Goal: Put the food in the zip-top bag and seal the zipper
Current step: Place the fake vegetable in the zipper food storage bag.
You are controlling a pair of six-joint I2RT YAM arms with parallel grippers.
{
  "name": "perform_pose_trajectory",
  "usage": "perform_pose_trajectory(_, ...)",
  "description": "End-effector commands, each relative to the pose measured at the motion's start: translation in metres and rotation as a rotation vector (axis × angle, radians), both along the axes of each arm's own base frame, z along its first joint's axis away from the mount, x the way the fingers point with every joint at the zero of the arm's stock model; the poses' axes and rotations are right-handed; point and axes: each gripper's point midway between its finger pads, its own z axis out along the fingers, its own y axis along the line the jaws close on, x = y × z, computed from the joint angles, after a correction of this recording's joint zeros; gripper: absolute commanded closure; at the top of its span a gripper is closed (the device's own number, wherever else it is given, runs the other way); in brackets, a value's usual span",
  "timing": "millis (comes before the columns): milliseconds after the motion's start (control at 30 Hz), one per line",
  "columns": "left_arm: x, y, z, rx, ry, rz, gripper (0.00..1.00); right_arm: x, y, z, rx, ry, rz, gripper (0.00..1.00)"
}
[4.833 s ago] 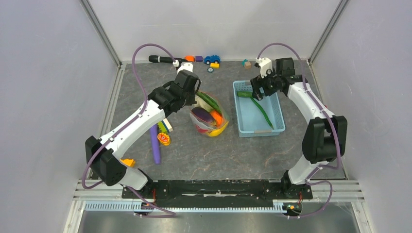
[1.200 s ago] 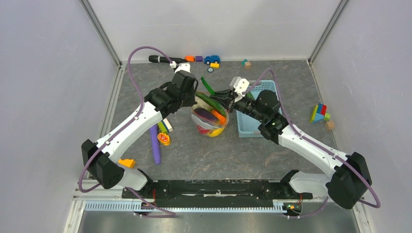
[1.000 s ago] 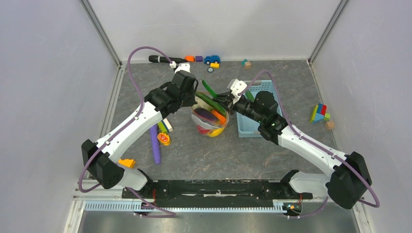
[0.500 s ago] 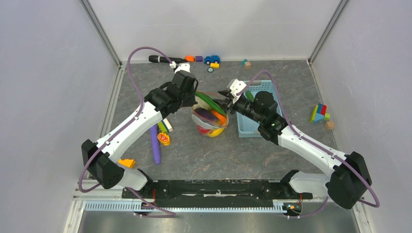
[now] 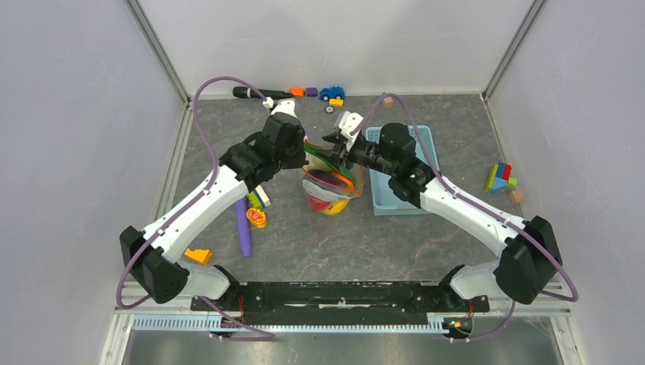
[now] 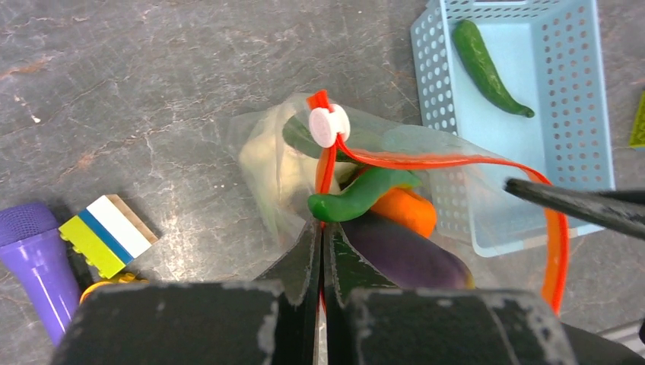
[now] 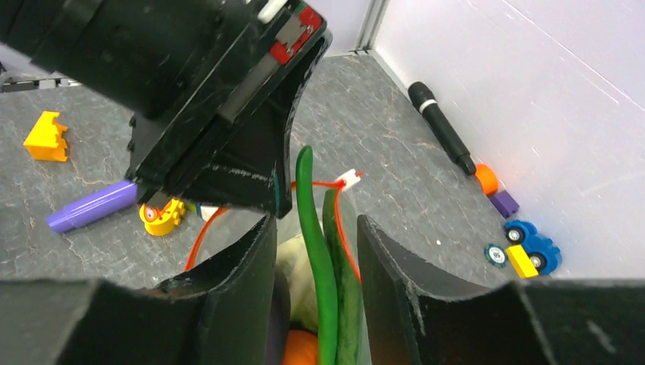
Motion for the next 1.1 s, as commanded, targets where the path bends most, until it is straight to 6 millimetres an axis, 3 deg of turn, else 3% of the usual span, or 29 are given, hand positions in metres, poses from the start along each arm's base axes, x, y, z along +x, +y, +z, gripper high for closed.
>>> perform_pose_trajectory(0, 0.003, -0.010, 0.039, -0.111, -0.140, -0.063, 0.98, 0.004, 0.014, 0.010, -0.027, 0.008, 0.031, 0.53)
perform_pose_trajectory(333, 0.003, -0.019, 0.037, -0.130, -0.157, -0.120, 0.98, 0.029, 0.027, -0.010, -0.115, 0.040, 0.004, 0.53)
perform_pose_trajectory(600, -0.001, -0.023, 0.034, -0.134, -0.153, -0.161, 0.98, 0.034, 0.037, -0.004, -0.053, 0.030, 0.015, 0.58)
perform_pose_trajectory(767, -0.004, -0.028, 0.038, -0.147, -0.166, -0.205, 0.98, 0.034, 0.042, -0.015, -0.077, 0.027, 0.046, 0.59)
perform_pose_trajectory(933, -0.003, -0.025, 0.039, -0.140, -0.172, -0.187, 0.98, 0.035, 0.038, -0.018, -0.078, 0.039, 0.019, 0.84)
perform_pose_trajectory(1067, 0.000, -0.015, 0.036, -0.123, -0.157, -0.123, 0.98, 0.025, 0.029, -0.017, -0.086, 0.036, 0.020, 0.90)
